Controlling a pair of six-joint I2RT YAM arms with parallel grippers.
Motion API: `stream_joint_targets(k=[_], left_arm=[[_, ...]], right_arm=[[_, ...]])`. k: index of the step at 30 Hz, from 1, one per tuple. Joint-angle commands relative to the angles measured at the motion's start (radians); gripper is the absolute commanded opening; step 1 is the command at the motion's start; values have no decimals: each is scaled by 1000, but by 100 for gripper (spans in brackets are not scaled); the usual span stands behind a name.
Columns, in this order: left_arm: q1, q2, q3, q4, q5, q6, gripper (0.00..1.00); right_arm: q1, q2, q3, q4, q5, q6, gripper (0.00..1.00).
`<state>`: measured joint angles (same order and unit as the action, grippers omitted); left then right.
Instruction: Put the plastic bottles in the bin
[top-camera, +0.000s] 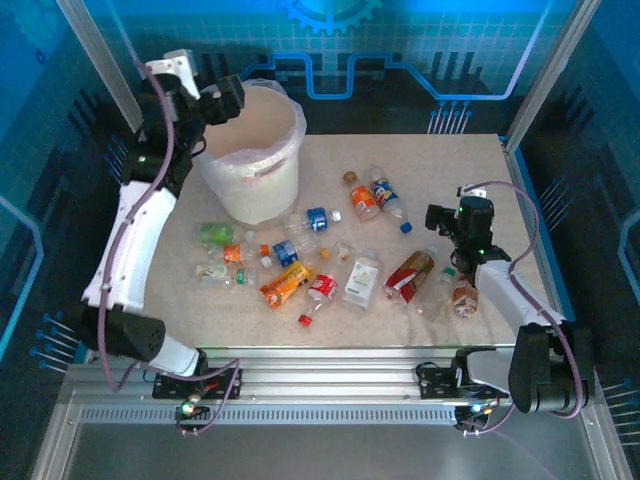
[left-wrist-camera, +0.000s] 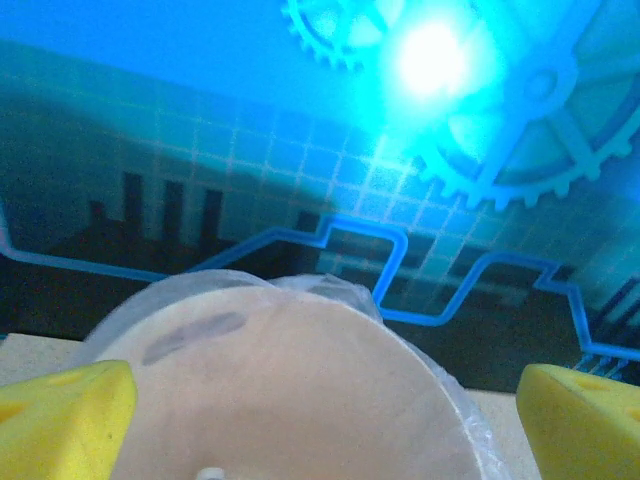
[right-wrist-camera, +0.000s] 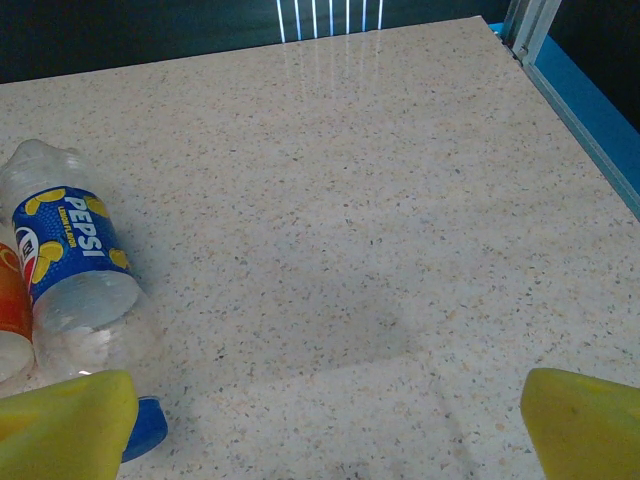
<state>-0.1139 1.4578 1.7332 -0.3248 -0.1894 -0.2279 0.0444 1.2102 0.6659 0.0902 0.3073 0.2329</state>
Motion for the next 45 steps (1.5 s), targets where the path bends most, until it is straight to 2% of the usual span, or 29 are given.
stream_joint_targets(k=[1, 9, 15, 19, 27, 35, 45], left_arm=[[5, -81, -89, -103, -90, -57, 99], [9, -448, -461, -162, -178, -268, 99], [10, -727, -736, -255, -253, -464, 99], [11, -823, -862, -328, -244, -572, 99], [13, -814, -1070, -342, -164, -744, 99], [54, -743, -1266, -178, -41, -906, 99], [114, -568, -1293, -47, 21, -907, 99]], right_arm=[[-13, -26, 0, 12, 9, 15, 100], [-13, -68, 15, -42, 13, 29, 100], [-4, -60, 111, -219, 19, 63, 100], [21, -36, 187, -340, 31, 88, 100], [121, 42, 353, -567, 78, 108, 100], [187, 67, 402, -615, 73, 130, 100], [223, 102, 439, -641, 69, 137, 100]])
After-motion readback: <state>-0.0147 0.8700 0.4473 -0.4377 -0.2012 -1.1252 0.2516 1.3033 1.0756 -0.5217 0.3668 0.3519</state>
